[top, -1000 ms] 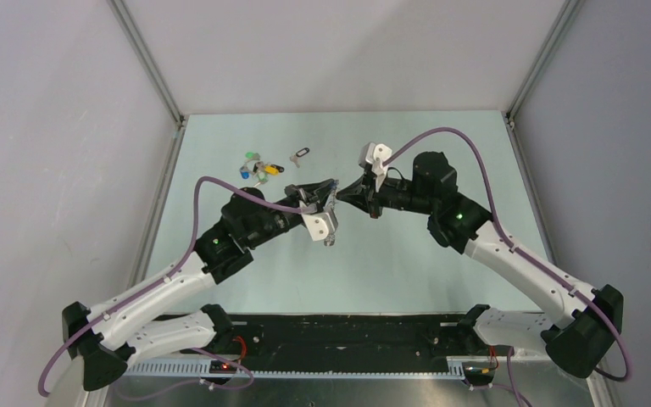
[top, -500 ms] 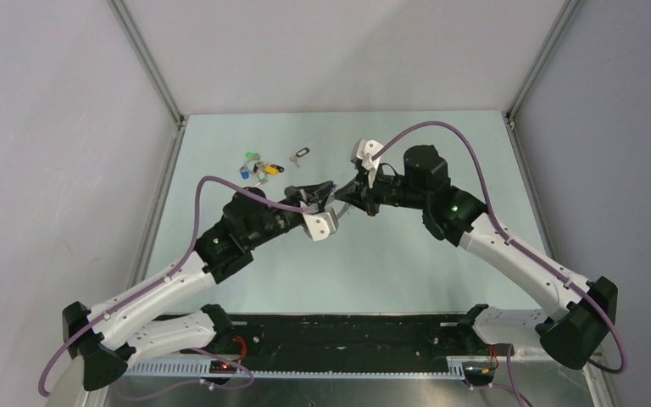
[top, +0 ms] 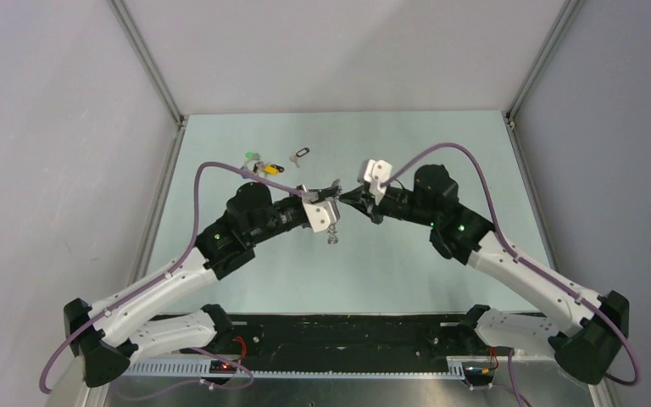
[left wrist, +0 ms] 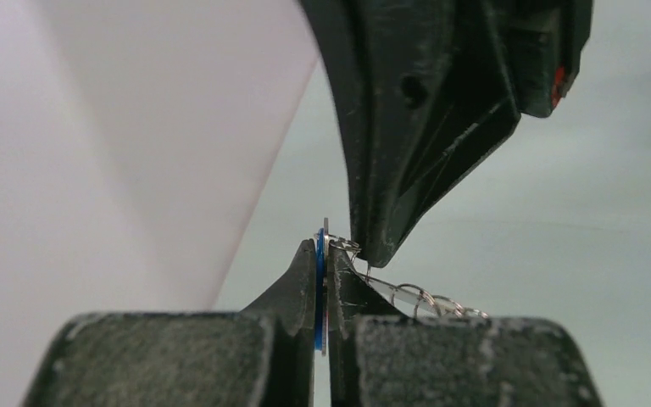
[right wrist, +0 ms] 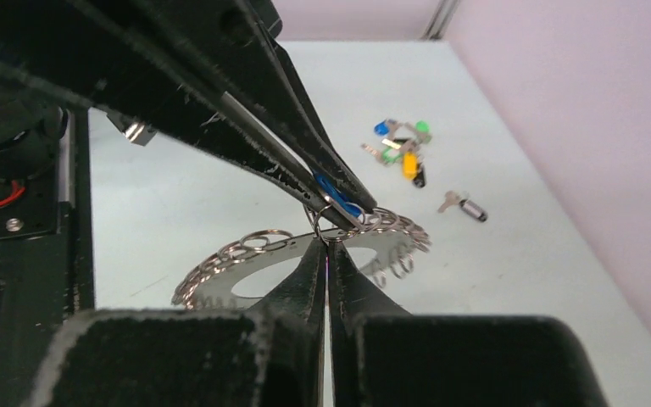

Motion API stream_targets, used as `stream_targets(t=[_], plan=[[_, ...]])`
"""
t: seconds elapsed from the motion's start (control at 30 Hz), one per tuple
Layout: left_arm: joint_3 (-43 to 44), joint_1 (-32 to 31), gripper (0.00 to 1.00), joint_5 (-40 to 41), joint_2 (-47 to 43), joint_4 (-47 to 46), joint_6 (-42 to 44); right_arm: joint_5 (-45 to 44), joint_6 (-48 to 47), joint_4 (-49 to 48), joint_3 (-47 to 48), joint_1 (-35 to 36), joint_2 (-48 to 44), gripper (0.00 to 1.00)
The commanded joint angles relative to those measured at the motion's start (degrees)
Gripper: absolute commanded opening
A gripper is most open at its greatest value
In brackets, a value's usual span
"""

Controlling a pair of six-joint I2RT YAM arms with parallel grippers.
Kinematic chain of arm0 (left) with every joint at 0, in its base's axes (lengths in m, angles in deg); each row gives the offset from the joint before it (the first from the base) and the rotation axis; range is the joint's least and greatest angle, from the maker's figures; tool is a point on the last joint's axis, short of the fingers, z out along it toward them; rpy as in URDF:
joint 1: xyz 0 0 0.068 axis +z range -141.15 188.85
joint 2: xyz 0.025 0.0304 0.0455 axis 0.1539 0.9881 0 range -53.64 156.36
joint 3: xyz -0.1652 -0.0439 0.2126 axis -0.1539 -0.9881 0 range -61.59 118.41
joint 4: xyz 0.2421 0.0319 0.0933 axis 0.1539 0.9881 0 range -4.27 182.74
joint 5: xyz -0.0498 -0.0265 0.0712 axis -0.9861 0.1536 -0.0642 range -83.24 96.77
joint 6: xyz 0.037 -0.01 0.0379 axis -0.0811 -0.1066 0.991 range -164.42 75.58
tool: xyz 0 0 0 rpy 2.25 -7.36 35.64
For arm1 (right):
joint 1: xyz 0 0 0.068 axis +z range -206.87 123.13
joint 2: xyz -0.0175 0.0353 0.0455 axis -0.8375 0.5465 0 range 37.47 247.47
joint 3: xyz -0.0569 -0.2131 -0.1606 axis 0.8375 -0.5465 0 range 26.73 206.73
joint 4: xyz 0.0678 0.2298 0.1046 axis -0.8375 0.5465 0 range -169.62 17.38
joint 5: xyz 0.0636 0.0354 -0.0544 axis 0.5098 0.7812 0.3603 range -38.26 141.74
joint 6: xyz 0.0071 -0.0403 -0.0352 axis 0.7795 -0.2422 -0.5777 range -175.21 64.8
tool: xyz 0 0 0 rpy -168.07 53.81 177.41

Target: Remove the keys from the keyring

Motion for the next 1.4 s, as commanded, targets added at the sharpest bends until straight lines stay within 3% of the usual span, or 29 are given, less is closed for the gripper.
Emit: stream_targets(t=[0.0,0.17,0.53,1.0,1.37], plan=[[7.9,0.9,0.00,-2.4,1.3,1.8,-10.5,2.4,-2.4,-13.2,-5.3,1.5,-6.1,0.00],[11.7,1.1,0.00,-6.5,2.1,8.1,-17.8,0.2,-3.6,-13.2,-5.7,2.0,-6.9,0.00],[11.6,3.6,0.00,-14.3,0.4,11.4,-28.4,-4.3,0.0,-22.8,-9.7,3.1,-10.4,0.00],[8.4,10.9,0.00,-19.4,-0.5,4.3,-41.6,-12.2,8.6,-35.8,-16.7,3.1,-13.1,0.00],[5.7,12.9,0.00,-20.3,-1.5,1.6,-42.9,-12.6,15.4,-39.4,-18.4,2.7,-11.4,0.00]])
